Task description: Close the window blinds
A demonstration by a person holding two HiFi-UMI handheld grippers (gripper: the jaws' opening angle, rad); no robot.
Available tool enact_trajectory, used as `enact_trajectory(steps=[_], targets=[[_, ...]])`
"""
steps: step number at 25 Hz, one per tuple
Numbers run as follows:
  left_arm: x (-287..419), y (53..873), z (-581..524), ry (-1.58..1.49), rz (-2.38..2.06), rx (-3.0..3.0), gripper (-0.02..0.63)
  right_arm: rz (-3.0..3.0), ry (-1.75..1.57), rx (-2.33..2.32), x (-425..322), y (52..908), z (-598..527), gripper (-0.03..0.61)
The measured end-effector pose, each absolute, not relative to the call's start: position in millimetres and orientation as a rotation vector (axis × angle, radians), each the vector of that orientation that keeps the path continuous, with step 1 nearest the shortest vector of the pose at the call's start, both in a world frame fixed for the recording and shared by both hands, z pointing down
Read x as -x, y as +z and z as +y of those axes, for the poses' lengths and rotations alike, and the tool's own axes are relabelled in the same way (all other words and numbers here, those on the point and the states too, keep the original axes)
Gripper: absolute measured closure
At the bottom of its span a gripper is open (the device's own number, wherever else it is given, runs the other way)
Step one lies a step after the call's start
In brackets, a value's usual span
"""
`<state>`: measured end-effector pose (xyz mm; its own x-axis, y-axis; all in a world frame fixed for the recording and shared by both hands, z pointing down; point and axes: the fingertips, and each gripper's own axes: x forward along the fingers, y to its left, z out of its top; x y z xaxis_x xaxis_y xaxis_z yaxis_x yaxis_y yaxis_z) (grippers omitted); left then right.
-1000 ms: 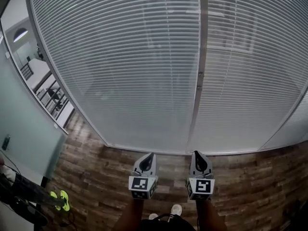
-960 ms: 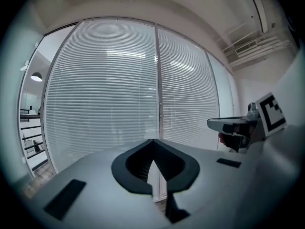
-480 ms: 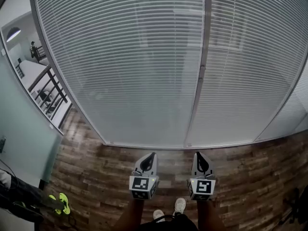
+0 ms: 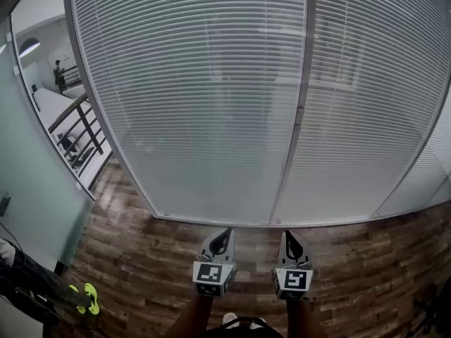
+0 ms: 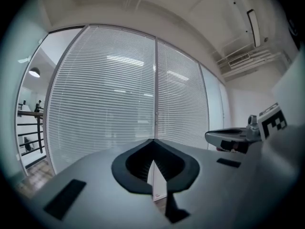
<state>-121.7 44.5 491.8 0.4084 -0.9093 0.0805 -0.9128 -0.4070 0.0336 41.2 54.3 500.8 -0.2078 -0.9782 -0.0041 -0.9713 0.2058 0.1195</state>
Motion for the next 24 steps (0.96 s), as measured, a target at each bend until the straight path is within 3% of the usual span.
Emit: enact_trajectory(steps=[24], targets=[[71, 490, 59, 0.05, -1.637, -2.631, 0.62, -2.38, -0.178, -1.87, -64, 508, 60, 0.575]])
